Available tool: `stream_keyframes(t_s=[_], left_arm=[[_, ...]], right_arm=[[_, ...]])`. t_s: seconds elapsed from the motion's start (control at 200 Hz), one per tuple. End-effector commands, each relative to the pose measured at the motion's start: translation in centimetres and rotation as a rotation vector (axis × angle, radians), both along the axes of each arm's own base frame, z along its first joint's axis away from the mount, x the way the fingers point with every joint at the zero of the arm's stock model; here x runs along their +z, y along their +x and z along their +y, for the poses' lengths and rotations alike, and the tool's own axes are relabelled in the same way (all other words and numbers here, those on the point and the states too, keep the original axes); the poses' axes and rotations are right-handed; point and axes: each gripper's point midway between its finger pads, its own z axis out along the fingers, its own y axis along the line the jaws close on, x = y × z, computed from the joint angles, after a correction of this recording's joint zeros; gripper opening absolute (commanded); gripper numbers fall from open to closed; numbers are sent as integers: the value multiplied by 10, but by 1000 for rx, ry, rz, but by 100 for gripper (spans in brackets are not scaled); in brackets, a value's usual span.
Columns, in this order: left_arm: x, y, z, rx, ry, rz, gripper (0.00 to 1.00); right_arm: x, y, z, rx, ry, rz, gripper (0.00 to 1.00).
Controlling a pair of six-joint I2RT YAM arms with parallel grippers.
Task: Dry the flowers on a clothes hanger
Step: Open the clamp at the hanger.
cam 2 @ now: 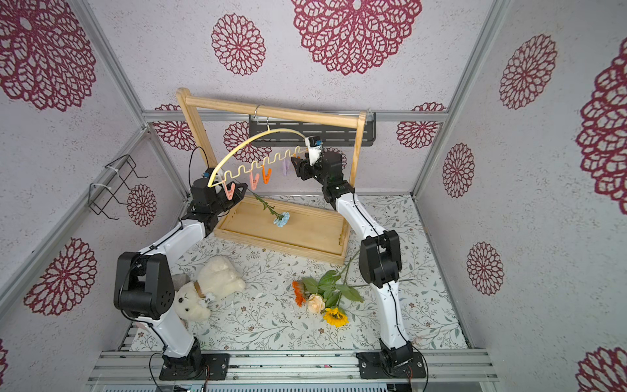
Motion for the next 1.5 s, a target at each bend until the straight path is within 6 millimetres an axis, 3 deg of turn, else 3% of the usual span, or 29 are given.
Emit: stream_keyframes(t_s=[0.0,0.655,0.886,1.061,1.076,1.101,1.321,1.496], left_arm=[[12,7,-7,-19,-21,-42,0],[9,23,-25,-63,-63,-48,0],[9,25,-27,-72,-61,-48,0],[20,28,-39,-151,-42,-56,0],[5,33,-40,-156,-39,-29,0],[1,34,-42,-164,-38,-22,0],[1,39,-48,-198,-52,-23,0],[0,41,-51,-209,-68,-19,0]], right_arm=[[15,0,-3,14,26,-19,62],[8,18,1,52,14,-62,61],[14,15,2,86,17,-82,53],[21,8,4,121,16,-90,53],[22,7,4,123,17,-92,53],[23,6,4,125,18,-94,54],[35,0,5,146,28,-112,57],[38,-1,4,146,29,-118,52]])
